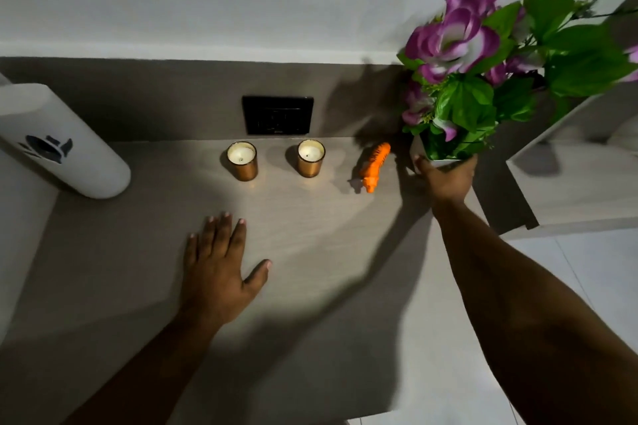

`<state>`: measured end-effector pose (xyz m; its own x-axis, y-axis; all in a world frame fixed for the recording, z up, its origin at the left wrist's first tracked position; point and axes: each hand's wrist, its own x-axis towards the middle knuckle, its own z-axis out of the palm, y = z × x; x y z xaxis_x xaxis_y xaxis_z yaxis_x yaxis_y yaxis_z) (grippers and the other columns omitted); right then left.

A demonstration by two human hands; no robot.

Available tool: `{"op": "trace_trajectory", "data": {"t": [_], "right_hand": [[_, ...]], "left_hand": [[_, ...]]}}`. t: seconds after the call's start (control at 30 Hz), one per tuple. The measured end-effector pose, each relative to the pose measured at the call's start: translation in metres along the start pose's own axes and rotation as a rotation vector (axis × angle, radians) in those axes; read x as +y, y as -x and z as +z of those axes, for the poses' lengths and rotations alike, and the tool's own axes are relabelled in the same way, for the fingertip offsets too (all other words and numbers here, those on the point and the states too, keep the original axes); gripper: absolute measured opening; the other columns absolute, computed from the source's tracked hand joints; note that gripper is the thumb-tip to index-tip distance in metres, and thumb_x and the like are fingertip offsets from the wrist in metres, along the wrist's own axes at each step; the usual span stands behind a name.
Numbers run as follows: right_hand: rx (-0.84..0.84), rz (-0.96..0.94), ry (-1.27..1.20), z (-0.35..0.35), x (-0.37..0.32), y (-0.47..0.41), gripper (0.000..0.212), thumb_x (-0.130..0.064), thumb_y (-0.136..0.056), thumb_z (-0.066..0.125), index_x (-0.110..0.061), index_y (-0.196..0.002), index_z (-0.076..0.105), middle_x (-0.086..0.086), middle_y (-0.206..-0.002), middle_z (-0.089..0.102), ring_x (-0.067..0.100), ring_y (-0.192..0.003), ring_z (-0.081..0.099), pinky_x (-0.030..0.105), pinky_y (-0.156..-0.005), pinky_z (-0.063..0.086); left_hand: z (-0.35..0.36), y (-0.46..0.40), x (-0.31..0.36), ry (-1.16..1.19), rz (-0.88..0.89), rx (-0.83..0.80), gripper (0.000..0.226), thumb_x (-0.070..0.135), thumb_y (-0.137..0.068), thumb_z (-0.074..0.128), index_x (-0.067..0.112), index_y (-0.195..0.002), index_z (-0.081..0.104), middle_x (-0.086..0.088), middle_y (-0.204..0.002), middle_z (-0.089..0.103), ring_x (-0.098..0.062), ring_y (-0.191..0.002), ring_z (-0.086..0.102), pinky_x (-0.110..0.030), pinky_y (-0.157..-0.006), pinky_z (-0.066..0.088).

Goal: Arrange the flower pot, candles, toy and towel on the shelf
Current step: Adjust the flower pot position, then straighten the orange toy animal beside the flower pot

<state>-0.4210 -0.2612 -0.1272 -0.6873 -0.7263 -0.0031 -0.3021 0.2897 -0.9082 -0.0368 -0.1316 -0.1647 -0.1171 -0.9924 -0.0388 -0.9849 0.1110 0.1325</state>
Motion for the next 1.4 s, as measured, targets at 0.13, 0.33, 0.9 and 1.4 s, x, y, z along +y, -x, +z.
{"op": "trace_trajectory", "data": {"t": [0.13, 0.33, 0.9, 1.4], "right_hand": [[0.058, 0.02, -0.104, 0.01, 0.003, -0.011, 0.091, -0.014, -0.064, 0.086, -0.007, -0.14, 0.036, 0.01, -0.133, 0.056, 0.02, -0.121, 0.056, 0.023, -0.104, 0.042], [0.081, 0.012, -0.095, 0.003, 0.003, -0.026, 0.091, -0.013, -0.064, 0.086, -0.004, -0.139, 0.035, 0.012, -0.132, 0.056, 0.019, -0.116, 0.057, 0.015, -0.095, 0.041], [-0.131, 0.032, 0.136, 0.045, -0.024, 0.068, 0.061, -0.055, -0.082, 0.064, -0.007, -0.119, 0.066, 0.011, -0.106, 0.071, 0.026, -0.098, 0.066, 0.039, -0.09, 0.053], [-0.118, 0.104, 0.214, 0.052, -0.058, 0.056, 0.06, -0.053, -0.081, 0.067, -0.005, -0.117, 0.066, 0.015, -0.108, 0.071, 0.032, -0.102, 0.066, 0.04, -0.089, 0.053]], "left_hand": [[-0.001, -0.003, 0.002, 0.023, -0.026, 0.014, 0.084, 0.067, -0.081, 0.036, 0.016, -0.147, 0.032, -0.013, -0.157, 0.027, -0.034, -0.146, 0.019, -0.055, -0.116, 0.014], [-0.002, -0.004, 0.005, 0.028, -0.041, 0.021, 0.082, 0.066, -0.079, 0.037, 0.015, -0.144, 0.038, -0.014, -0.155, 0.032, -0.035, -0.144, 0.024, -0.056, -0.114, 0.017], [-0.008, -0.004, 0.005, 0.008, -0.024, -0.014, 0.082, 0.066, -0.081, 0.034, 0.015, -0.144, 0.037, -0.016, -0.154, 0.033, -0.036, -0.143, 0.025, -0.057, -0.113, 0.02], [0.0, -0.003, -0.001, 0.037, -0.022, 0.034, 0.084, 0.07, -0.082, 0.031, 0.017, -0.147, 0.032, -0.014, -0.156, 0.028, -0.033, -0.146, 0.019, -0.053, -0.116, 0.015]]}}
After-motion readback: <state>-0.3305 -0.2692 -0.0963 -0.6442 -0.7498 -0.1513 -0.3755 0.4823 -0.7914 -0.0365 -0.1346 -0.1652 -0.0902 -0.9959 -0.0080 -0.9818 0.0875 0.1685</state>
